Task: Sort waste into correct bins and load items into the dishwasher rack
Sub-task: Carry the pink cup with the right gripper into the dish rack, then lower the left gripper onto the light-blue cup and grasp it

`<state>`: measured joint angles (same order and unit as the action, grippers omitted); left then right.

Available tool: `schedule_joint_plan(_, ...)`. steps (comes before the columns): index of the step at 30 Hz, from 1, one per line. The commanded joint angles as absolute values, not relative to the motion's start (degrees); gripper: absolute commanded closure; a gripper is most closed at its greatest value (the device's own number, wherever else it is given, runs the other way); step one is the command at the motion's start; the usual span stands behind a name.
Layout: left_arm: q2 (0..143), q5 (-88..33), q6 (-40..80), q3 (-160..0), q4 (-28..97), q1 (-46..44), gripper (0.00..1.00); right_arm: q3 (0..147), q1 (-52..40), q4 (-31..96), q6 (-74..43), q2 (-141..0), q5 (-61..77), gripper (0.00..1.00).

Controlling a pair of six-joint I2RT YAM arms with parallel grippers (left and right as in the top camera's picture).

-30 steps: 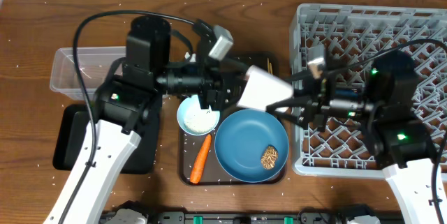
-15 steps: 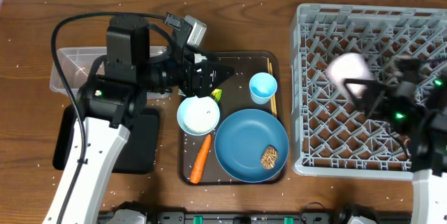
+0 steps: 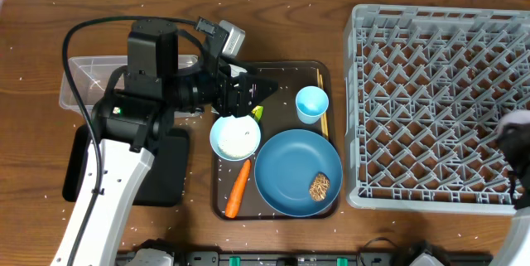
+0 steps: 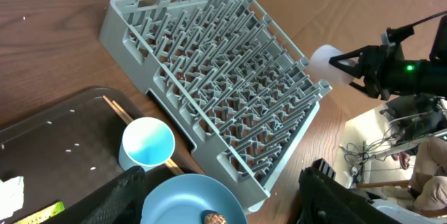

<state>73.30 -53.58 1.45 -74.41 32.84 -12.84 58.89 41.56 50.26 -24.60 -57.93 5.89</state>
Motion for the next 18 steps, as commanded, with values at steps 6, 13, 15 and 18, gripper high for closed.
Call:
schedule_joint_plan(6,72.97,-53.21,0.89,-74.70,33.19,-12.56,0.29,59.57,45.91,47.24,-34.44,-64.07,5.41,0.66)
schedule_joint_plan(13,72.99,-53.21,0.89,-74.32,33.93,-12.56,0.29,59.57,47.99,43.33,-38.83,-70.46,7.46,0.65)
schedule_joint_plan(15,72.99,-53.21,0.86,-74.30,34.35,-12.56,0.29,59.57,48.73,42.37,-39.42,-71.77,8.21,0.64)
schedule_joint_plan(18,72.99,-53.19,0.64,-74.22,34.54,-12.56,0.29,59.57,49.98,42.54,-39.88,-73.41,9.32,0.64)
